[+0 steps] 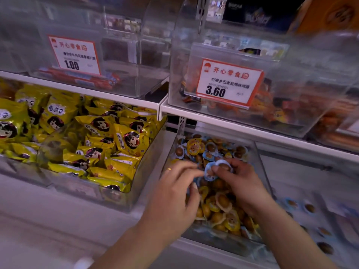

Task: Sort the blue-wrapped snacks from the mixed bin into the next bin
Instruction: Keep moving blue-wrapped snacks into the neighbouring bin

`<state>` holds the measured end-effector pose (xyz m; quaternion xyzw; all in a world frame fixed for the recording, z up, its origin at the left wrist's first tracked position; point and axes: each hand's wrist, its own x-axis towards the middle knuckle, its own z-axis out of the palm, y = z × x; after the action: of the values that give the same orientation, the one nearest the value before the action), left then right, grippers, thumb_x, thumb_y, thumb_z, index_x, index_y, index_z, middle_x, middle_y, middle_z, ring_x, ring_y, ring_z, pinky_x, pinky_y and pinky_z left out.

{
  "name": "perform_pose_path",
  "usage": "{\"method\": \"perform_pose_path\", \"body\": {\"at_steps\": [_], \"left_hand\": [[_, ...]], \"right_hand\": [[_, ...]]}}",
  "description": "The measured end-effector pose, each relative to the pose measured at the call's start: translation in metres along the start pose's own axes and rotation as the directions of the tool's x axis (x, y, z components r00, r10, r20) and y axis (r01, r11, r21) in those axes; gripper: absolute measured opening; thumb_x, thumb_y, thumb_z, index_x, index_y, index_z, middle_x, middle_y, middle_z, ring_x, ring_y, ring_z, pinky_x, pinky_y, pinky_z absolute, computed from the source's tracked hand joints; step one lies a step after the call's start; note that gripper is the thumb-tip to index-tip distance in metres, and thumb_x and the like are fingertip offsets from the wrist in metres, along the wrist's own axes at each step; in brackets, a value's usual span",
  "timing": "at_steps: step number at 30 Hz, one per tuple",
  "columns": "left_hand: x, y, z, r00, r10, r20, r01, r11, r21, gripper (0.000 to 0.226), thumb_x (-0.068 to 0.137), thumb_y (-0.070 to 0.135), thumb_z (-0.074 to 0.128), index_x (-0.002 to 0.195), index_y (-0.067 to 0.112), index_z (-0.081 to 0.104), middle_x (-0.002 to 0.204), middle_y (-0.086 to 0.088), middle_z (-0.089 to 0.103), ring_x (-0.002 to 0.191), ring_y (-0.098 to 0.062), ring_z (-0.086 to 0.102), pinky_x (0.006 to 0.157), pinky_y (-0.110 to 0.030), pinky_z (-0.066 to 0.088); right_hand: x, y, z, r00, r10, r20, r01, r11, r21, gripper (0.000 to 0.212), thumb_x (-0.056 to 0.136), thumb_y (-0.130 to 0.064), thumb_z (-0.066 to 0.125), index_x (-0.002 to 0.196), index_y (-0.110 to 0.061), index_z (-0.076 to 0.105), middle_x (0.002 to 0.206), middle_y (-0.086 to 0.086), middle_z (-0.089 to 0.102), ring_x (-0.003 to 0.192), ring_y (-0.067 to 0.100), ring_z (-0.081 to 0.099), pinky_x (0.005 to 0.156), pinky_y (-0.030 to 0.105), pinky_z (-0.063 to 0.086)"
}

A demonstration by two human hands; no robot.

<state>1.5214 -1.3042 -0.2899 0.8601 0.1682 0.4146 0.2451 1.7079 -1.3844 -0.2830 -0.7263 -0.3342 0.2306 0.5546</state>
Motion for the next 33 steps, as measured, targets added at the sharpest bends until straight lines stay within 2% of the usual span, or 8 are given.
{"method": "perform_pose_path", "body": {"at_steps": [3,8,14,21,24,27,30,33], "left_hand": [[0.003,-0.007,0.029,0.967,-0.168,0.190,0.159,0.985,0.060,0.043,0.093,0.035,0.054,0.136,0.034,0.045,0.139,0.016,0.037,0.126,-0.008,0.043,0.104,-0.026,0.039],[0.014,-0.029,0.051,0.900,-0.286,0.330,0.194,0.939,0.283,0.048,0.093,0.039,0.053,0.139,0.032,0.045,0.140,0.004,0.047,0.126,-0.024,0.048,0.101,-0.036,0.042],[0.032,-0.040,0.051,0.917,-0.299,0.265,0.234,0.939,0.252,0.053,0.088,0.054,0.063,0.134,0.027,0.058,0.127,-0.001,0.064,0.118,-0.023,0.057,0.097,-0.037,0.046],[0.041,-0.032,0.059,0.930,-0.276,0.245,0.205,0.938,0.280,0.038,0.084,0.047,0.068,0.120,0.035,0.063,0.114,0.009,0.069,0.105,-0.015,0.063,0.086,-0.034,0.051],[0.043,-0.025,0.057,0.935,-0.304,0.183,0.270,0.944,0.187,0.024,0.080,0.039,0.076,0.102,0.036,0.066,0.095,0.015,0.071,0.091,-0.009,0.066,0.076,-0.033,0.054],[0.049,-0.014,0.052,0.925,-0.364,0.104,0.378,0.907,-0.187,0.022,0.078,0.030,0.082,0.092,0.038,0.067,0.085,0.017,0.072,0.081,0.000,0.068,0.068,-0.019,0.053],[0.051,0.005,0.045,0.949,-0.278,0.146,0.314,0.826,-0.468,0.026,0.075,0.038,0.084,0.097,0.033,0.070,0.091,0.014,0.075,0.083,-0.001,0.070,0.070,-0.013,0.052],[0.043,0.022,0.046,0.962,-0.178,0.208,0.253,0.870,-0.424,0.026,0.075,0.050,0.076,0.100,0.052,0.068,0.099,0.024,0.072,0.092,0.005,0.067,0.076,-0.008,0.048]], "right_hand": [[-0.004,0.004,-0.003,0.995,0.098,-0.034,-0.088,0.970,0.226,0.018,0.084,-0.022,0.072,0.096,-0.009,0.075,0.096,0.015,0.076,0.096,0.035,0.072,0.092,0.057,0.055],[-0.010,0.003,-0.015,0.957,0.187,-0.222,-0.071,0.893,0.445,0.014,0.087,-0.007,0.070,0.099,-0.002,0.068,0.096,0.021,0.074,0.082,0.033,0.075,0.068,0.041,0.061],[-0.019,0.007,-0.013,0.972,-0.009,-0.236,0.011,1.000,0.006,0.028,0.082,-0.010,0.071,0.104,-0.027,0.072,0.095,-0.003,0.073,0.076,0.012,0.071,0.071,0.040,0.062],[-0.024,0.000,-0.016,0.975,0.027,-0.219,-0.013,0.998,0.065,0.014,0.083,-0.016,0.072,0.088,-0.029,0.072,0.077,-0.002,0.074,0.055,0.016,0.067,0.055,0.035,0.057],[-0.029,-0.002,-0.017,0.978,0.026,-0.207,-0.021,0.999,0.025,0.016,0.084,-0.018,0.072,0.096,-0.028,0.074,0.085,-0.009,0.073,0.067,0.009,0.069,0.063,0.035,0.061],[-0.034,-0.002,-0.019,0.976,0.092,-0.197,-0.065,0.988,0.142,0.015,0.087,-0.017,0.070,0.100,-0.024,0.076,0.092,-0.006,0.075,0.076,0.014,0.072,0.069,0.044,0.063],[-0.037,-0.012,-0.023,0.967,0.244,0.077,-0.234,0.728,0.645,0.026,0.093,-0.026,0.065,0.112,-0.010,0.072,0.112,0.015,0.072,0.091,0.026,0.072,0.069,0.040,0.060],[-0.042,-0.023,-0.022,0.934,0.203,0.293,-0.356,0.542,0.761,0.044,0.093,-0.042,0.063,0.121,-0.008,0.068,0.119,0.019,0.070,0.106,0.027,0.070,0.080,0.041,0.059]]}}
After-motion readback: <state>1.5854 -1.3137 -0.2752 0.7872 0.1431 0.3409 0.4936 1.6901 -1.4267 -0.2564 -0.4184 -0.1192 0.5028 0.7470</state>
